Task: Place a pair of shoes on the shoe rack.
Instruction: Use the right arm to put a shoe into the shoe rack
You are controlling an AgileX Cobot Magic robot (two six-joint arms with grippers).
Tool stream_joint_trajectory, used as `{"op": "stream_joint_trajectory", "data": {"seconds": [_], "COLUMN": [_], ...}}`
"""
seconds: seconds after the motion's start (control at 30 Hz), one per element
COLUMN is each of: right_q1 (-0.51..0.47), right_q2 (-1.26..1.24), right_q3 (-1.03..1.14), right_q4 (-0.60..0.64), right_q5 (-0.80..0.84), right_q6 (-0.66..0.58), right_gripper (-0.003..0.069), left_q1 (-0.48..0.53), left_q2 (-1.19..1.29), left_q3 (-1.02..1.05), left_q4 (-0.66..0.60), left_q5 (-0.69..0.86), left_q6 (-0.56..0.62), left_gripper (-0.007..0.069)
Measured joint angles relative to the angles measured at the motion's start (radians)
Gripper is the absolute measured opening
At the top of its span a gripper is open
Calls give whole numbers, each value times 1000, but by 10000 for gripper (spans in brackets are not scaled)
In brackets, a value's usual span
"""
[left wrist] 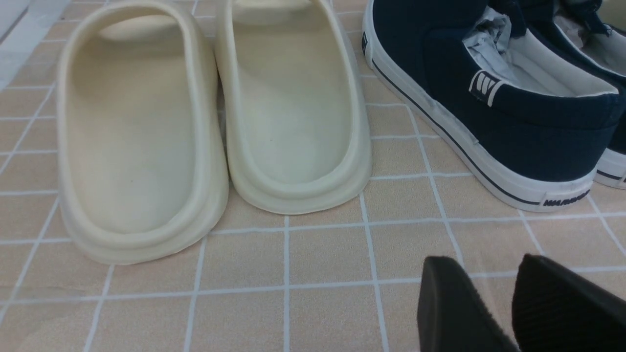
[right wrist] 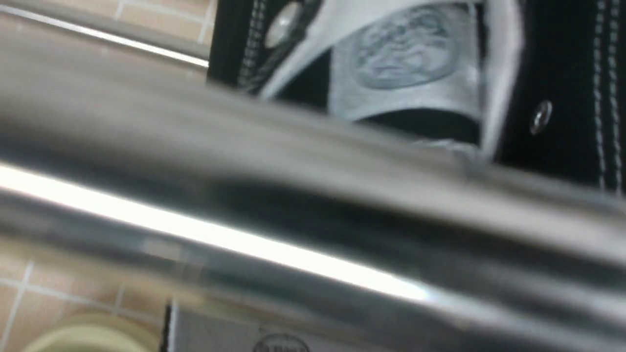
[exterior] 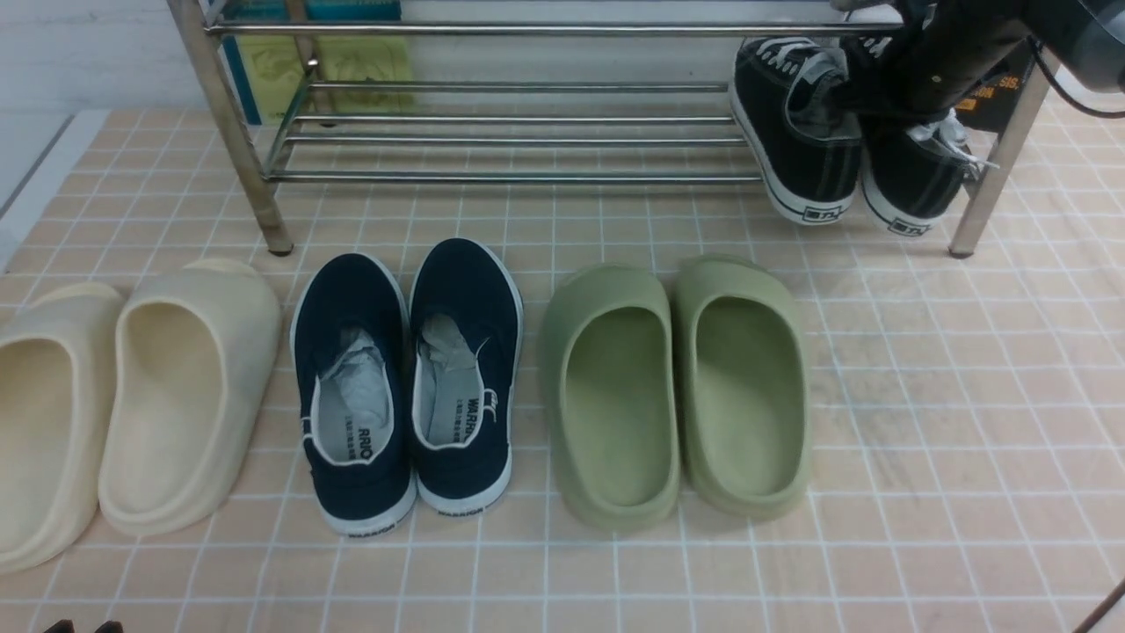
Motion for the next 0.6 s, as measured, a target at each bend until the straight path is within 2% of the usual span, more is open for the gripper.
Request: {"op": "stream_joint_trajectory", "data": {"seconds": [0.07,0.3,0.43,0.6], "right_q1": [-2,-15,-19,-20], "right_q2": [-3,-5,-20,-83], "right_q3": [11,25,26,29], "right_q4": [8,63,83,91], "right_q5": [-15,-35,-19,16], "right_q6": [-2,-3,22,40], "right_gripper": [127,420,479,457], "left_q1": [0,0,0,0], "left_q2": [0,0,0,0], "left_q3": [0,0,0,0], "left_q4": [0,0,0,0], "left_q5": [0,0,0,0], "left_q6": [0,0,0,0], "left_gripper": [240,240,240,240]}}
